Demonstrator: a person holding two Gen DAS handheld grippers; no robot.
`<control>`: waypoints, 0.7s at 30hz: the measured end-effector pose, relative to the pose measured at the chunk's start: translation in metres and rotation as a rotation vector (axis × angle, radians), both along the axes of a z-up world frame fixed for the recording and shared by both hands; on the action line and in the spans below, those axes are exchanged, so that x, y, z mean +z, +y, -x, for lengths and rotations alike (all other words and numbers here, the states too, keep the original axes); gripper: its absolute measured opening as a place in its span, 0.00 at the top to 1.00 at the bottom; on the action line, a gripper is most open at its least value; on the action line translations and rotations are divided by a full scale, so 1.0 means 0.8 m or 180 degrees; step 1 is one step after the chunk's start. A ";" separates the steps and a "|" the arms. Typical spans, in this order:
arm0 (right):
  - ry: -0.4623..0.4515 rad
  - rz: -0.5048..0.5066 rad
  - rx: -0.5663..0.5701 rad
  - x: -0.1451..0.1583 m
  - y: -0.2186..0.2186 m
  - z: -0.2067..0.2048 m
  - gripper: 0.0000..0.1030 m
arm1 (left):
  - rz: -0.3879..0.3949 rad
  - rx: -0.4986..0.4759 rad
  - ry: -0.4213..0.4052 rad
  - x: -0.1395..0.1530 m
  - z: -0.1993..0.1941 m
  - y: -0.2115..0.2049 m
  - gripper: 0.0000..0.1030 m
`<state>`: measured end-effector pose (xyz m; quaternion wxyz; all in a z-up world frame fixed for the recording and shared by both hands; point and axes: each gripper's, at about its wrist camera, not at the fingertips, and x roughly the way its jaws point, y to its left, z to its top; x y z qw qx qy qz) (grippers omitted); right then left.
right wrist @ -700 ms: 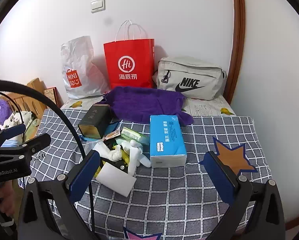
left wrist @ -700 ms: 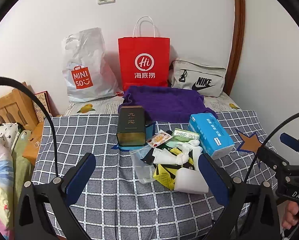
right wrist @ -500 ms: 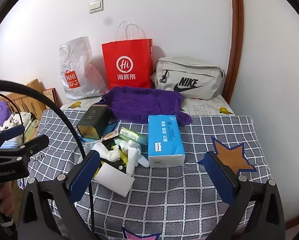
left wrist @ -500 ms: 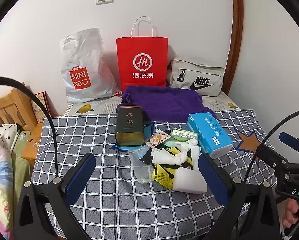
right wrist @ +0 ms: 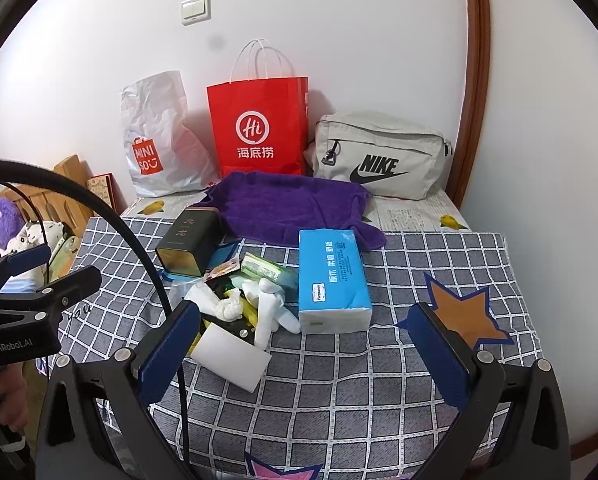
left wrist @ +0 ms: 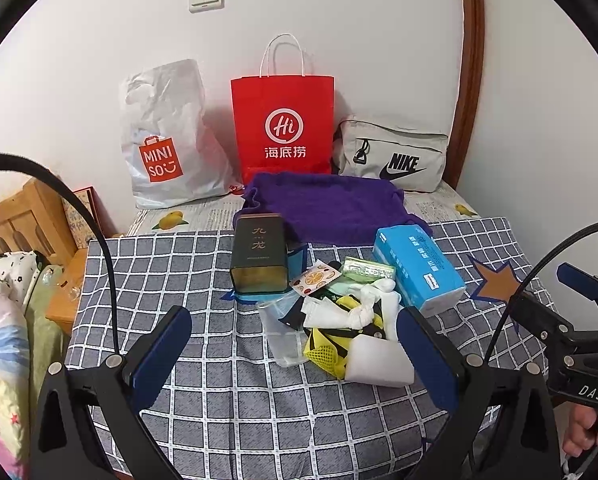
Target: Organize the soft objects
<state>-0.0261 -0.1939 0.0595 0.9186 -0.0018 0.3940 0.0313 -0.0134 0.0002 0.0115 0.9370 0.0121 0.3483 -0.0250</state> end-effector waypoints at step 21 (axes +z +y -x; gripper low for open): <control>-0.0037 0.0005 0.0040 0.004 0.005 0.001 0.01 | -0.0015 0.0002 -0.0023 0.006 0.005 0.002 0.00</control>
